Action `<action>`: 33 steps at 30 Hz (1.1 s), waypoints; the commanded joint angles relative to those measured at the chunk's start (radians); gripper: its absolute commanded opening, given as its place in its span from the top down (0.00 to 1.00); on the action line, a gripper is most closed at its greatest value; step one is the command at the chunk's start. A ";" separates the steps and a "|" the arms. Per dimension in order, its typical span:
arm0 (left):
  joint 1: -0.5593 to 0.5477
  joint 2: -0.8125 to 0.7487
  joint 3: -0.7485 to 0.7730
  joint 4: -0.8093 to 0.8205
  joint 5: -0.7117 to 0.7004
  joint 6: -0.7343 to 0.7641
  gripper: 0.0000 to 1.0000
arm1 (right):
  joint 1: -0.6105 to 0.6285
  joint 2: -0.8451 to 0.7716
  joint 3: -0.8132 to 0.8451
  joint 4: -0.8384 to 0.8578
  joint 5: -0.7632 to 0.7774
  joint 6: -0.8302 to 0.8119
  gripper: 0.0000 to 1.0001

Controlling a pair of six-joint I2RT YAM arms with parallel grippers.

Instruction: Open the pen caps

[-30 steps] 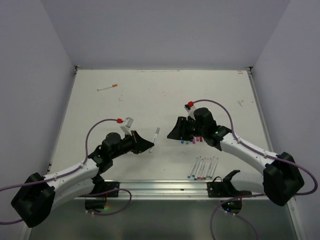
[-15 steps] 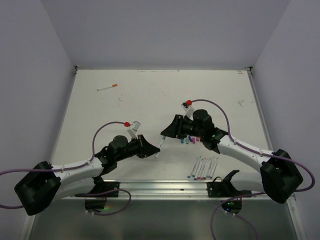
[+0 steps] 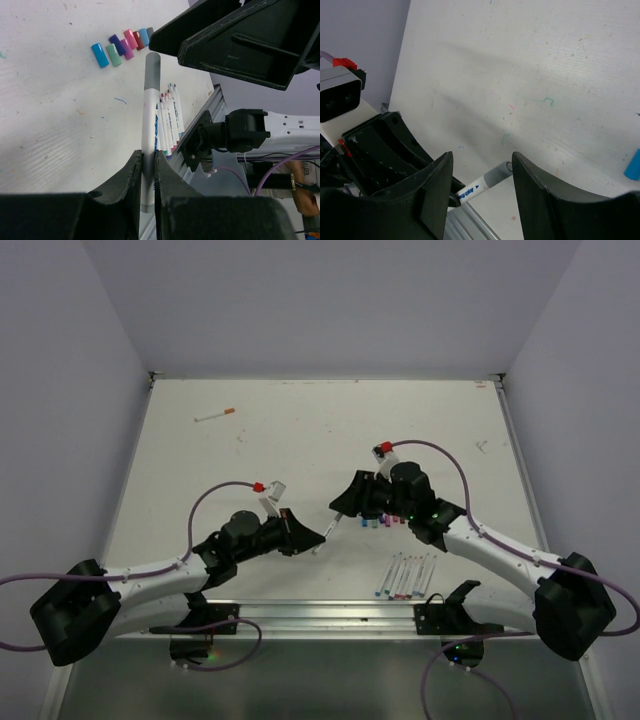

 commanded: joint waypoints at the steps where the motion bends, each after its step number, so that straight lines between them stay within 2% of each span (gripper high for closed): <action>1: -0.010 0.000 0.042 0.031 -0.024 0.007 1.00 | 0.003 -0.071 0.030 -0.110 0.135 -0.094 0.45; 3: -0.014 0.001 0.042 0.036 -0.027 0.007 1.00 | 0.003 -0.082 0.033 -0.159 0.165 -0.108 0.44; 6: -0.018 0.006 0.042 0.045 -0.025 0.004 1.00 | 0.003 -0.079 -0.001 -0.117 0.127 -0.086 0.43; 10: -0.024 0.001 0.047 0.053 -0.025 0.001 1.00 | 0.003 -0.032 -0.059 0.053 0.041 -0.019 0.44; 14: -0.029 -0.005 0.052 0.056 -0.022 0.003 1.00 | 0.003 0.023 -0.137 0.293 -0.022 0.082 0.48; 17: -0.030 -0.013 0.052 0.048 -0.027 0.004 1.00 | 0.003 0.057 -0.162 0.388 -0.052 0.127 0.52; 23: -0.032 -0.023 0.053 0.038 -0.028 0.007 1.00 | 0.003 0.094 -0.194 0.513 -0.092 0.194 0.69; 24: -0.032 -0.023 0.053 0.038 -0.028 0.009 1.00 | 0.003 0.106 -0.199 0.530 -0.100 0.207 0.76; 26: -0.032 -0.022 0.052 0.039 -0.030 0.007 1.00 | 0.003 0.119 -0.211 0.588 -0.121 0.239 0.86; 27: -0.034 -0.020 0.052 0.039 -0.030 0.007 1.00 | 0.003 0.122 -0.216 0.605 -0.124 0.247 0.99; 30: -0.034 -0.016 0.055 0.047 -0.015 0.021 1.00 | 0.003 0.117 -0.214 0.607 -0.129 0.254 1.00; 31: -0.034 -0.014 0.064 0.033 -0.014 0.025 0.95 | 0.003 0.108 -0.211 0.588 -0.132 0.254 1.00; 32: -0.034 -0.016 0.065 0.022 -0.014 0.030 0.75 | 0.003 0.100 -0.204 0.578 -0.135 0.254 1.00; 33: -0.034 -0.017 0.067 0.016 -0.018 0.033 0.64 | 0.003 0.091 -0.201 0.564 -0.140 0.256 1.00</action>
